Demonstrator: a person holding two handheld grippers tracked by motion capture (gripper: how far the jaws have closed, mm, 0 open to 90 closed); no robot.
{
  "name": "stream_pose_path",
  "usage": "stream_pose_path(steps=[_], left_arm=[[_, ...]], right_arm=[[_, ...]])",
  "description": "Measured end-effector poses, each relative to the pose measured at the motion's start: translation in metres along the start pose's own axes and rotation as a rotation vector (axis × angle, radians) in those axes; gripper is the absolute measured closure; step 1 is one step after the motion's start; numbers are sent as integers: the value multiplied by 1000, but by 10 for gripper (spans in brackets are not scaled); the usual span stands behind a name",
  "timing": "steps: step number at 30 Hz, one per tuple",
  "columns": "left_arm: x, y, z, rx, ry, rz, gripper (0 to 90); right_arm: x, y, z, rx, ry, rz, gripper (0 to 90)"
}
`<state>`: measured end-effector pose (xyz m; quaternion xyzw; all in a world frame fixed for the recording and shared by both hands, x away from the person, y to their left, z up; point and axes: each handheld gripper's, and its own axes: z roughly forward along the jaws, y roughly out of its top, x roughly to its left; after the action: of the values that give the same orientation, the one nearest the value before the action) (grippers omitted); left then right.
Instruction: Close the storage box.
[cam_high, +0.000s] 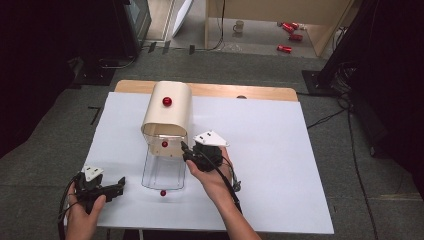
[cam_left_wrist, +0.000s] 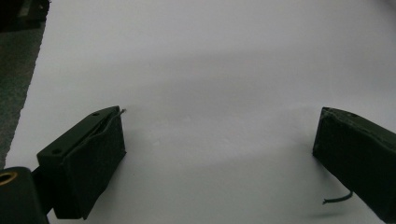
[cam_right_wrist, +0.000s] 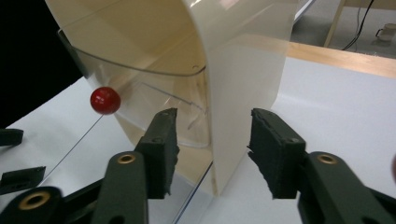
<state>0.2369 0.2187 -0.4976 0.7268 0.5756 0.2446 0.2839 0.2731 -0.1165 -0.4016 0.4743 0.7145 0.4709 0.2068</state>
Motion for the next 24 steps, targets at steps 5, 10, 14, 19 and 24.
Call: stream_pose_path(steps=[5, 10, 14, 19, 24], left_arm=[[0, 0, 0, -1, 0, -2, 23], [0, 0, 0, -3, 0, -4, 23], [0, 0, 0, -1, 0, -1, 23], [0, 0, 0, -1, 0, -1, 23], [0, 0, 0, -1, 0, -1, 23]], right_arm=[[7, -9, 0, 39, -29, -12, 53], [11, -23, -7, 62, 72, -9, 18], [14, -34, -13, 76, 116, 28, 18], [25, -49, -17, 94, 121, 36, 18], [38, -63, -17, 116, 142, 21, 0]])
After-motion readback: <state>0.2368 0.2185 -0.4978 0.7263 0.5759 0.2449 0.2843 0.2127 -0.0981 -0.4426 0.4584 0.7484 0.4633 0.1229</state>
